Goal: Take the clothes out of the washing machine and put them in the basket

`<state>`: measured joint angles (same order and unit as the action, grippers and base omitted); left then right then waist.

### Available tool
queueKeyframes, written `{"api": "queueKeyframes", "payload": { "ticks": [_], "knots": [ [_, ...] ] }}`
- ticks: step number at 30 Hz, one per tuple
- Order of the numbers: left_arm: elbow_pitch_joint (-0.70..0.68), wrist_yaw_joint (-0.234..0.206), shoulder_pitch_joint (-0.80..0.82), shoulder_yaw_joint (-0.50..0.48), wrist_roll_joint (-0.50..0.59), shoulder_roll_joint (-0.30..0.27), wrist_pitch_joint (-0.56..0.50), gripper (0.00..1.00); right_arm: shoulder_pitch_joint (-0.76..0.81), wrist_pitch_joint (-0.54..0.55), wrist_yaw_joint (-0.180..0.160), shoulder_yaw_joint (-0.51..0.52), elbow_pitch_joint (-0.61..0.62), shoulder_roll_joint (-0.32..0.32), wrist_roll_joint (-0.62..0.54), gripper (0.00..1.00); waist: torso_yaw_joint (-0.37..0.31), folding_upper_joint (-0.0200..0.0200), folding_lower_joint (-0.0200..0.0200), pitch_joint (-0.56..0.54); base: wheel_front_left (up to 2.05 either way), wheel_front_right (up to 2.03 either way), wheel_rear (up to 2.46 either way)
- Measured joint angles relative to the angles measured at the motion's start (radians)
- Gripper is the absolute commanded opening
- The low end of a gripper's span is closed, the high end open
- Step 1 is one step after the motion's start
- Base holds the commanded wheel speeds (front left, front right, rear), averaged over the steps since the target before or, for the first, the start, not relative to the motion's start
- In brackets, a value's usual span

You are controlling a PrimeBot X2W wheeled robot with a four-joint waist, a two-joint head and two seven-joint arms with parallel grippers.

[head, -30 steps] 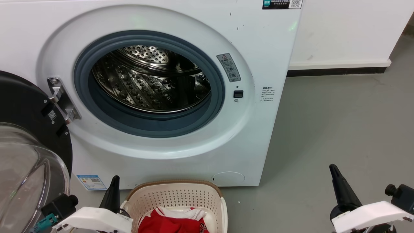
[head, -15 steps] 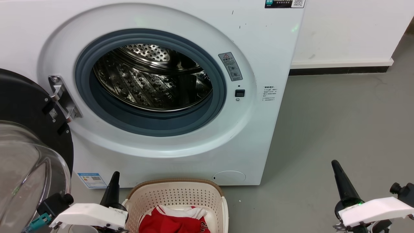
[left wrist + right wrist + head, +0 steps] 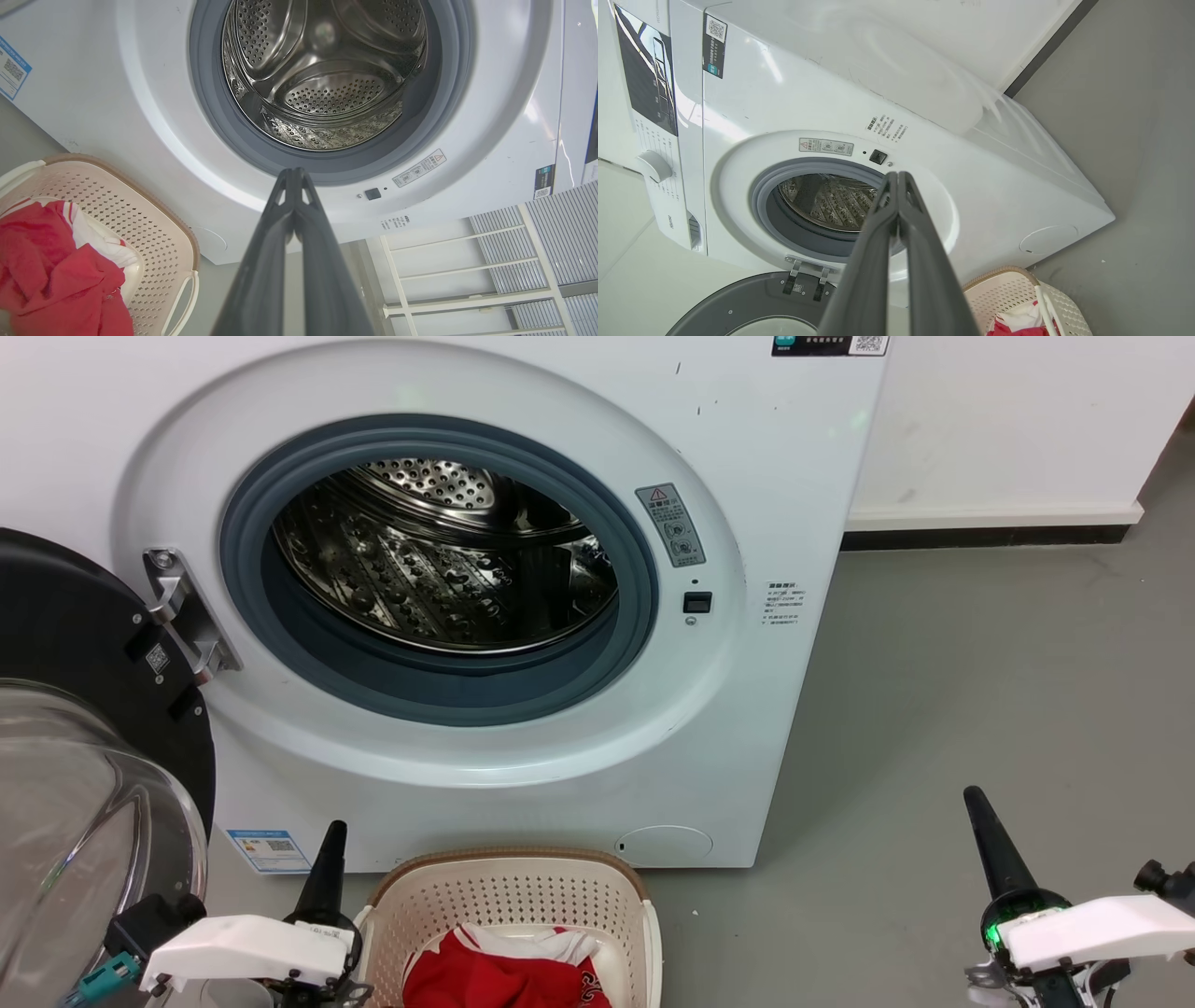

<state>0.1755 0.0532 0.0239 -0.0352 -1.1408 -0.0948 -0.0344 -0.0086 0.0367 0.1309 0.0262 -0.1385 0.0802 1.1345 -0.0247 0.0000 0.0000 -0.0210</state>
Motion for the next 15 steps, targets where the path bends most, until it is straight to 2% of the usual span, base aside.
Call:
{"api": "queueKeyframes", "payload": {
  "ticks": [15],
  "knots": [
    [0.023, 0.024, 0.026, -0.025, -0.158, 0.013, -0.025, 0.00, -0.031, 0.014, 0.000, 0.015, -0.035, 0.000, 0.170, 0.00, 0.007, 0.0000, 0.0000, 0.007, 0.00, 0.00, 0.00]
  ]
}}
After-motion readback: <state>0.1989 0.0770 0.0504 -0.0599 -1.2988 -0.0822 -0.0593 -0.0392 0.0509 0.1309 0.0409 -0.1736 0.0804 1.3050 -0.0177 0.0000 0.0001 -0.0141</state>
